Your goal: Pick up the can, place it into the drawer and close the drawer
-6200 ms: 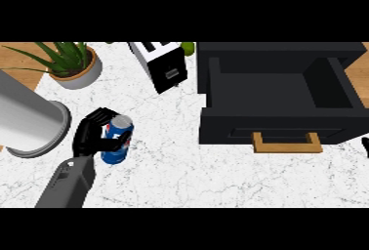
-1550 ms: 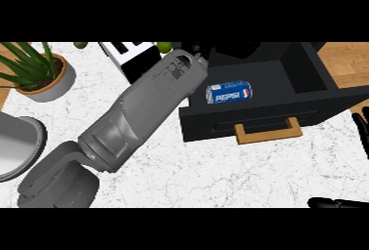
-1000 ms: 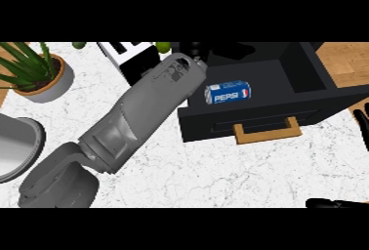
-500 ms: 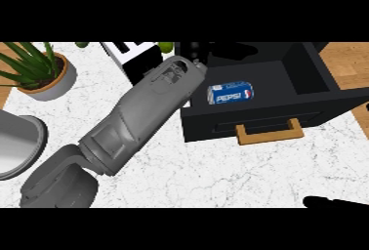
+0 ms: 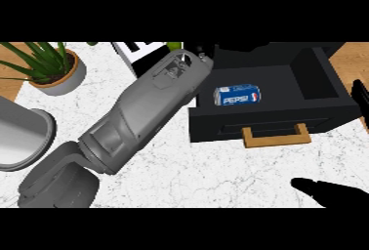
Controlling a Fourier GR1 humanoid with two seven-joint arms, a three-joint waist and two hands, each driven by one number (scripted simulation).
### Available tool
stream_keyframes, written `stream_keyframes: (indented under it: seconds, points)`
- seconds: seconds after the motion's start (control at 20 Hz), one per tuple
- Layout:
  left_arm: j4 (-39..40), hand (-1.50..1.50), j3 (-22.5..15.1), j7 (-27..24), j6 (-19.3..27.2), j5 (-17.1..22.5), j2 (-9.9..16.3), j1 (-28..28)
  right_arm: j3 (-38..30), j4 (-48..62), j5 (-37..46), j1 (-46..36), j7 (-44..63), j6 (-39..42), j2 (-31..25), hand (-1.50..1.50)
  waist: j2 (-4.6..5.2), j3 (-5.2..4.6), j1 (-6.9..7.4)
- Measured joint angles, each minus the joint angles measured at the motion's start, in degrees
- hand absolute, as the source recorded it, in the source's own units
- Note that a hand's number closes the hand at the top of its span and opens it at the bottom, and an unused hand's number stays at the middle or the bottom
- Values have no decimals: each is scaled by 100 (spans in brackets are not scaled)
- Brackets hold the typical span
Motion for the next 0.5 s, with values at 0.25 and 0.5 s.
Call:
stream_keyframes:
  seconds: [0.25, 0.5]
  points:
    - [-30, -150, -47, 58, 82, 11, 1, -85, 523, 363, 1203, -166, -24, -219, -142, -150, -36, -1, 144]
    - [-118, -150, -8, 194, 48, -28, 0, -73, 927, 1126, 2218, -377, -103, -520, -205, -150, -74, -3, 318]
